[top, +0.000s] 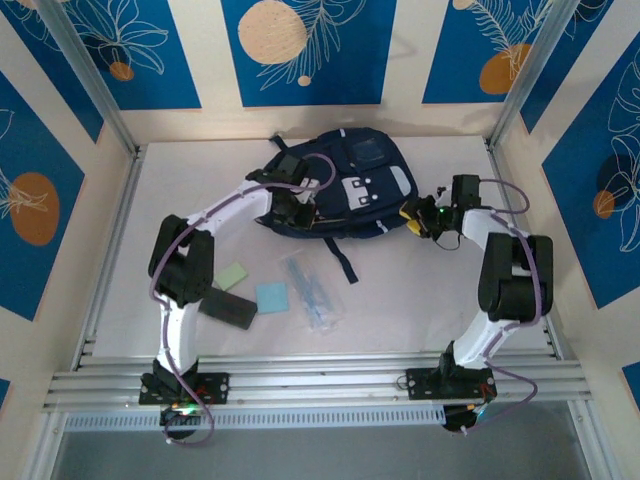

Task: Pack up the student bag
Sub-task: Unzip the student bag at the top-center of the table.

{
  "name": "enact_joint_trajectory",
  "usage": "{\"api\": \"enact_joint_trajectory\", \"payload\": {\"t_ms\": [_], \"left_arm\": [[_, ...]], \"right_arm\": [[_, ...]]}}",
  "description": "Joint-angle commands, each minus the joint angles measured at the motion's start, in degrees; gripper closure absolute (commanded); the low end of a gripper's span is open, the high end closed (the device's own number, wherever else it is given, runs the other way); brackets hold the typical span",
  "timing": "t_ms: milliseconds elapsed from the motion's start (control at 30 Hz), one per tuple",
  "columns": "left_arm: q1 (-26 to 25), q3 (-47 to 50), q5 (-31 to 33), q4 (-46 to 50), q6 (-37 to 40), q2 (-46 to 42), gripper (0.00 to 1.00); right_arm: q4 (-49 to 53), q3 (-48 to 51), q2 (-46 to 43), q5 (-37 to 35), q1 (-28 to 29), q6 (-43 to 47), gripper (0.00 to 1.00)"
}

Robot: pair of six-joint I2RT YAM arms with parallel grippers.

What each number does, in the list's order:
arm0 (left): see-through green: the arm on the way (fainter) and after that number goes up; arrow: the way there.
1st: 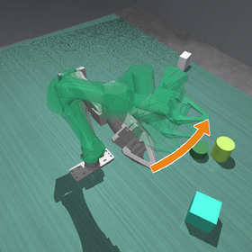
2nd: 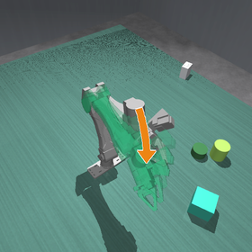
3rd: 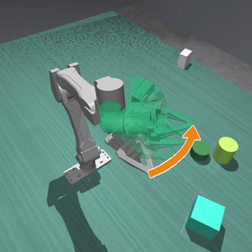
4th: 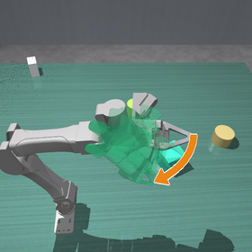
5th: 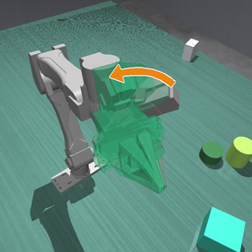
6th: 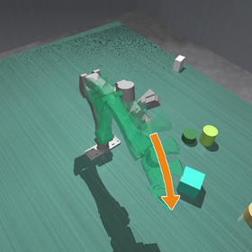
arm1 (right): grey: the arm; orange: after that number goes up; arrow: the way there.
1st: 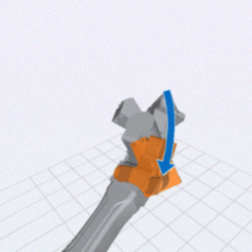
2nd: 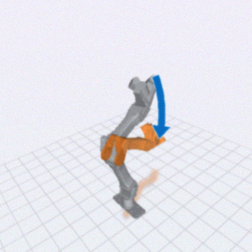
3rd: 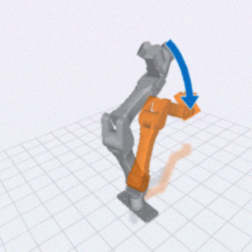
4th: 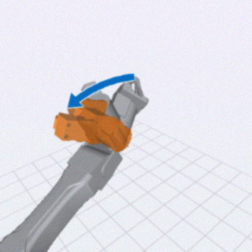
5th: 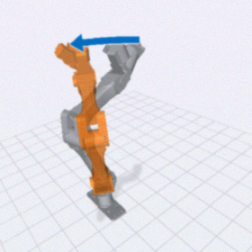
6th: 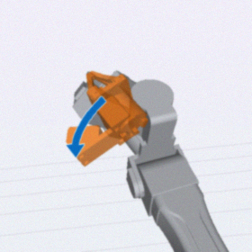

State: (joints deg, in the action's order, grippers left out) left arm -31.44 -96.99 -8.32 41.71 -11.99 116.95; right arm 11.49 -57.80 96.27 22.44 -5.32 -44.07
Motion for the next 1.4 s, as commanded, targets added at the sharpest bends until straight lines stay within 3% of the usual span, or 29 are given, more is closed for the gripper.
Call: {"api": "enact_joint_trajectory", "payload": {"t_ms": [0,200,467,633,833,900,967,1133,1367], "left_arm": [[0.77,-0.11,0.75,1.64,-0.5,0.02,1.0],[0.77,2.26,0.85,-0.82,-0.75,1.18,1.0],[0.77,2.86,2.03,-1.86,-1.01,3.21,1.0],[0.77,2.82,3.42,-0.99,-1.46,5.51,0.82],[0.77,2.46,4.1,-0.31,-2.06,7.17,0.78],[0.77,2.12,4.42,-0.01,-2.08,7.54,0.81],[0.8,2.0,4.54,-0.14,-2.16,7.47,1.0],[0.68,2.0,1.78,-0.61,-2.91,4.93,1.0],[-0.89,4.19,-9.44,-5.12,-5.26,-2.64,1.0]], "right_arm": [[4.21,2.23,-6.42,-1.12,2.63,1.94,0.53],[2.99,3.93,-11.1,-1.43,8.83,-1.39,0.53],[-1.04,0.76,-5.83,-2.04,14.72,-4.25,0.53],[-1.73,1.51,-5.38,-2.44,14.97,-4.65,0.53],[-1.07,2.05,-7.05,-3.78,14.07,-4.12,0.52],[-1.27,2.25,-7.32,-3.98,13.82,-4.28,0.53],[-1.68,2.42,-7.42,-4.07,13.84,-4.65,0.53],[-4.14,2.7,-6.77,-2.6,15.24,-7.11,0.53],[-10.78,3.16,-4.91,1.21,18.84,-15.03,0.52]]}}
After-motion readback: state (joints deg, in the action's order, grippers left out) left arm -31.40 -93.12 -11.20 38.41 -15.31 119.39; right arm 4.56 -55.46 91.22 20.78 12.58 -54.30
